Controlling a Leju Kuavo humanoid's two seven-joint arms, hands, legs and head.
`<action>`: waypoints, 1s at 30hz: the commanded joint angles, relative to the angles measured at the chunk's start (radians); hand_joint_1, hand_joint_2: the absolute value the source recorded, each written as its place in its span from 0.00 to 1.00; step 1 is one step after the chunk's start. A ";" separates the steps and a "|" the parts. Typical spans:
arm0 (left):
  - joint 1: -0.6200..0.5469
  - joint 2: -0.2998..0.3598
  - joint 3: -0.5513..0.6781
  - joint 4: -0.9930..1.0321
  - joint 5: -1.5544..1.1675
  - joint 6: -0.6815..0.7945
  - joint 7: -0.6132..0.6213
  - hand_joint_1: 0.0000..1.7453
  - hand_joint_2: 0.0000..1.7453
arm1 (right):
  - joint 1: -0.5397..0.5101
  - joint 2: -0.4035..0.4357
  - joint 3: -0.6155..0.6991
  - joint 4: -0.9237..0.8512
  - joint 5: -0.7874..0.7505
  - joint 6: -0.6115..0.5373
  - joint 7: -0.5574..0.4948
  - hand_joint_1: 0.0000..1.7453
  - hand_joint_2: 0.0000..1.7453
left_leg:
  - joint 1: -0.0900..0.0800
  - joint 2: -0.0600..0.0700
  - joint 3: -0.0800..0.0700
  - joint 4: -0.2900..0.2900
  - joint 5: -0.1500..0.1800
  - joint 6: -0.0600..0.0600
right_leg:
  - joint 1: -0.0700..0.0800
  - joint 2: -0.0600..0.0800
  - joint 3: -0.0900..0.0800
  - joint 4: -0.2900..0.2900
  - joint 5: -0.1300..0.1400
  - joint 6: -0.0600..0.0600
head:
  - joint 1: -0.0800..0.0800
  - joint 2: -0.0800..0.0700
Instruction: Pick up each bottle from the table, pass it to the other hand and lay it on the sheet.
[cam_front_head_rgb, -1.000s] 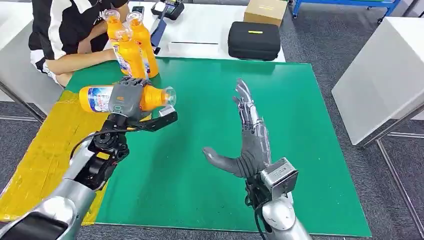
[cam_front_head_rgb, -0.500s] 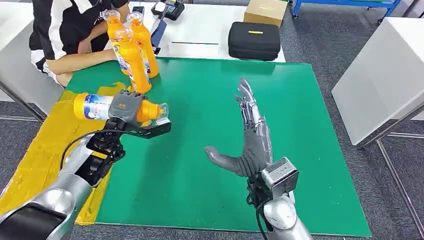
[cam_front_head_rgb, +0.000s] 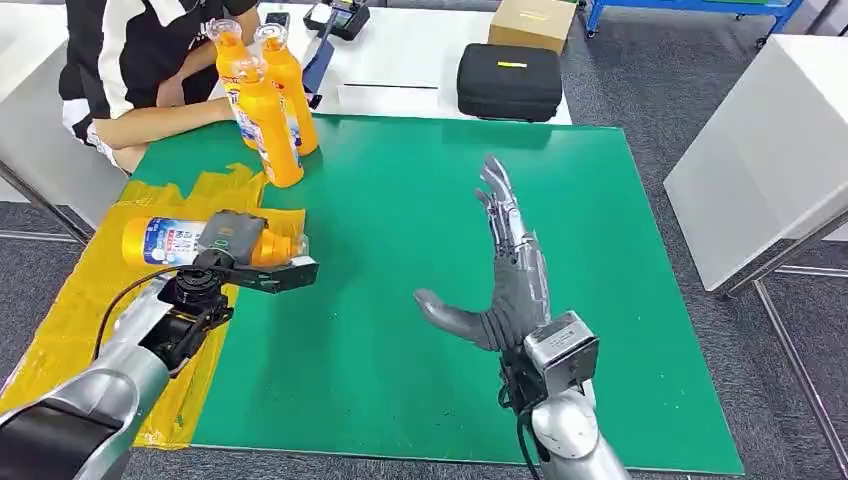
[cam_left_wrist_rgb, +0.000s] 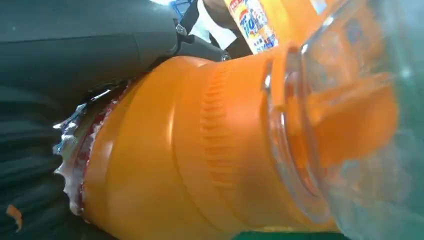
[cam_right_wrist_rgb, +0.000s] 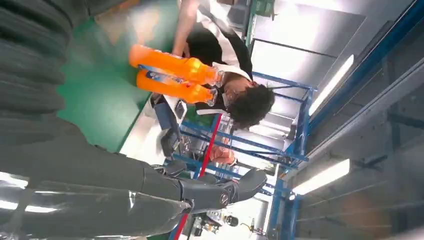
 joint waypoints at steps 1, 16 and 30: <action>-0.056 0.005 -0.029 0.107 -0.033 -0.067 0.013 1.00 1.00 | -0.013 0.028 -0.029 -0.006 0.014 0.013 0.021 0.00 1.00 | 0.000 0.000 0.003 0.001 -0.002 0.000 | 0.001 0.001 0.003 0.001 -0.002 -0.004 | 0.000 0.000; -0.019 0.011 -0.023 0.119 -0.054 -0.084 0.075 0.00 0.00 | -0.031 0.040 -0.029 0.015 0.023 0.034 0.035 0.00 1.00 | 0.000 0.001 0.007 0.001 -0.004 0.001 | 0.001 0.002 0.006 0.001 -0.003 -0.007 | 0.000 0.000; -0.013 0.009 -0.246 0.062 -0.061 0.127 0.301 0.00 0.00 | -0.006 0.054 -0.046 -0.013 0.043 0.031 0.049 0.00 1.00 | 0.000 -0.002 0.004 0.001 -0.002 0.001 | 0.001 -0.001 0.004 0.001 -0.002 -0.005 | 0.000 0.000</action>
